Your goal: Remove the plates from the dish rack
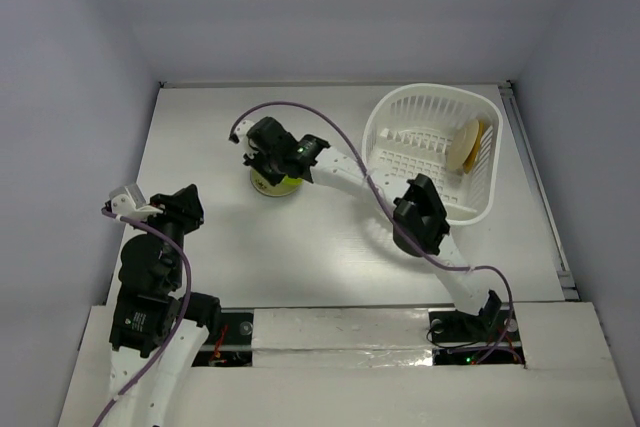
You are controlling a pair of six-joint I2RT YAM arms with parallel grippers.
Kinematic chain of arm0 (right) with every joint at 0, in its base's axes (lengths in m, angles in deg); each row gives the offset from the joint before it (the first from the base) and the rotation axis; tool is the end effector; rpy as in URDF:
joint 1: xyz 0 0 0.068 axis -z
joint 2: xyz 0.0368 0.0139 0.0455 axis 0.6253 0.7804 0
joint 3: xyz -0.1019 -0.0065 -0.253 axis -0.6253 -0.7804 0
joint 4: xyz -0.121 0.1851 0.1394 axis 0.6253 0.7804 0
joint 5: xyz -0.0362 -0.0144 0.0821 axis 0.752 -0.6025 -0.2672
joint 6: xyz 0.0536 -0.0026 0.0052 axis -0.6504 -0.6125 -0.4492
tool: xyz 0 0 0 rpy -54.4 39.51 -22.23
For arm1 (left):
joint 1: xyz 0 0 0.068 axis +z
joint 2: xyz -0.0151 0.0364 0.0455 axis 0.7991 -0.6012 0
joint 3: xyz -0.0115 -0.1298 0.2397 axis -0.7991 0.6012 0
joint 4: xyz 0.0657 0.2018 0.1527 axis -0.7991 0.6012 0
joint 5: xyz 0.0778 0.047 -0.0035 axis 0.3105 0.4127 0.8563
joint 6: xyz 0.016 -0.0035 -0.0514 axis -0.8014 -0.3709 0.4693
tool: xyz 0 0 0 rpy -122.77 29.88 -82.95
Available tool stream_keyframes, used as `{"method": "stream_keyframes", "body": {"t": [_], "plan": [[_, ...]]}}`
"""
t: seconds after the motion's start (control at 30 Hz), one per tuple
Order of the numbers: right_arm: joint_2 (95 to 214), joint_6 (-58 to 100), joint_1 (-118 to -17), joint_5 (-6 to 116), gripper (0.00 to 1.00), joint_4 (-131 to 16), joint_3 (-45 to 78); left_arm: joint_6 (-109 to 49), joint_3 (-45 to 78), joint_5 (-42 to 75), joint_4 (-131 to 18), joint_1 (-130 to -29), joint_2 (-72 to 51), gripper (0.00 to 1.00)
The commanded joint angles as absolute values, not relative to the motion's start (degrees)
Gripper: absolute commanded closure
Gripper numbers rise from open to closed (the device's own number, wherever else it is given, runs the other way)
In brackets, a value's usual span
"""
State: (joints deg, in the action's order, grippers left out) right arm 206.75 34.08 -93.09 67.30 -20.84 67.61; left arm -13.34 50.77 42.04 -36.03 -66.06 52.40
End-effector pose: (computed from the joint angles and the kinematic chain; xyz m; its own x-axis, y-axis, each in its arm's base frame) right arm 0.3115 0.4293 0.2618 -0.3190 -0.6265 -0.7111 -0.8109 0.5689 -0.1374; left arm 0.0669 -0.0046 0.3429 0.1331 -0.4934 -0.8596 -0.0126 0.8664 -0.4993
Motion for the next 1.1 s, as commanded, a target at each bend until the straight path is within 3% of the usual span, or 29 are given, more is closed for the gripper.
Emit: {"method": "stream_keyframes", "body": {"t": [0.0, 0.1, 0.2, 0.23, 0.33, 0.47, 0.53, 0.6, 0.63, 0.67, 0.73, 0.93, 1.07], "plan": [[206.36, 36.61, -94.95, 72.58, 1.00, -22.14, 70.70, -13.05, 49.59, 42.69, -37.09, -65.88, 53.09, 0.77], [207.07, 36.26, -95.48, 73.99, 0.99, -24.08, 69.03, -13.13, 49.59, 42.78, -37.09, -65.88, 53.09, 0.77], [206.54, 35.12, -96.10, 74.78, 0.77, -25.22, 66.83, -13.05, 49.59, 42.69, -37.09, -65.88, 53.09, 0.77], [206.10, 34.33, -96.10, 74.79, 0.65, -25.66, 65.69, -13.05, 49.59, 42.69, -37.09, -65.88, 53.18, 0.77], [202.94, 32.92, -96.10, 75.57, 0.50, -27.68, 63.40, -13.05, 49.59, 42.69, -37.09, -65.88, 53.18, 0.77], [197.68, 31.34, -96.10, 78.38, 0.49, -29.79, 59.11, -13.05, 49.68, 42.52, -37.18, -65.88, 53.18, 0.77], [193.12, 29.42, -95.40, 79.26, 0.49, -30.85, 56.81, -13.05, 49.68, 42.43, -37.18, -65.88, 53.27, 0.77], [189.07, 28.09, -93.57, 79.97, 0.56, -33.56, 51.57, -13.05, 49.60, 42.34, -37.18, -65.88, 53.27, 0.77], [184.35, 24.87, -92.68, 79.97, 0.63, -34.71, 49.27, -13.13, 49.77, 42.34, -37.18, -65.88, 53.18, 0.77], [181.78, 23.61, -91.62, 79.71, 0.80, -35.94, 46.98, -13.13, 49.77, 42.17, -37.35, -65.88, 53.27, 0.77], [173.90, 19.59, -87.69, 79.01, 1.00, -39.28, 39.54, -13.22, 49.86, 41.90, -37.53, -65.88, 53.27, 0.77], [156.64, 9.90, -73.79, 77.42, 1.00, -44.82, 21.67, -13.22, 49.95, 41.46, -37.70, -65.88, 53.18, 0.77], [148.98, 4.19, -59.41, 76.64, 1.00, -44.39, 10.69, -13.40, 49.95, 41.20, -37.79, -65.88, 53.18, 0.77]]}}
